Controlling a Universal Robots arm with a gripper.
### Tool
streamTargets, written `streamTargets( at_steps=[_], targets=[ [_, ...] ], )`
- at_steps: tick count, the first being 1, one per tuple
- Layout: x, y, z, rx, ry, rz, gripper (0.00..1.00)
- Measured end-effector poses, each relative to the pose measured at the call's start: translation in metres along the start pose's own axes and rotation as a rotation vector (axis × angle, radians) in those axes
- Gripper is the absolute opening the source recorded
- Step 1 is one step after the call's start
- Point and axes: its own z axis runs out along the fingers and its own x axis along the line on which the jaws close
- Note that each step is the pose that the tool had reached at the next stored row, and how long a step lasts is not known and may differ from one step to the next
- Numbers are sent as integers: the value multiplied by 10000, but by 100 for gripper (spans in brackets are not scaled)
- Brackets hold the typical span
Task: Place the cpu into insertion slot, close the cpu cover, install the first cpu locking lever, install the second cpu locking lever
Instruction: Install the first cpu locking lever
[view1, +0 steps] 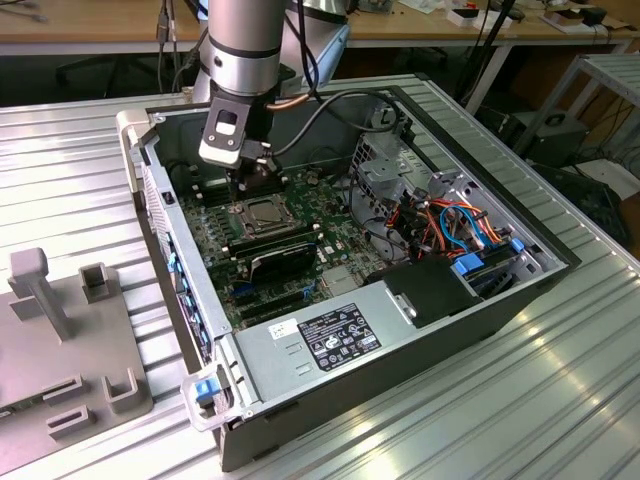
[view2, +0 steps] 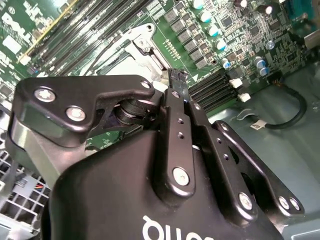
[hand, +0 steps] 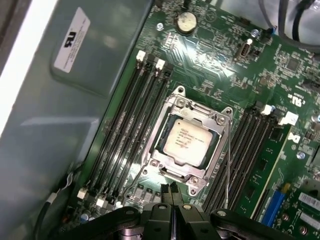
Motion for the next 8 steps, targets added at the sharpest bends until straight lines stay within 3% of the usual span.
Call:
streamTargets(
  at_steps=[3, 8],
  targets=[
    [0, 0, 0, -5, 1, -197, 11],
    [0, 0, 0, -6, 2, -214, 11]
  ],
)
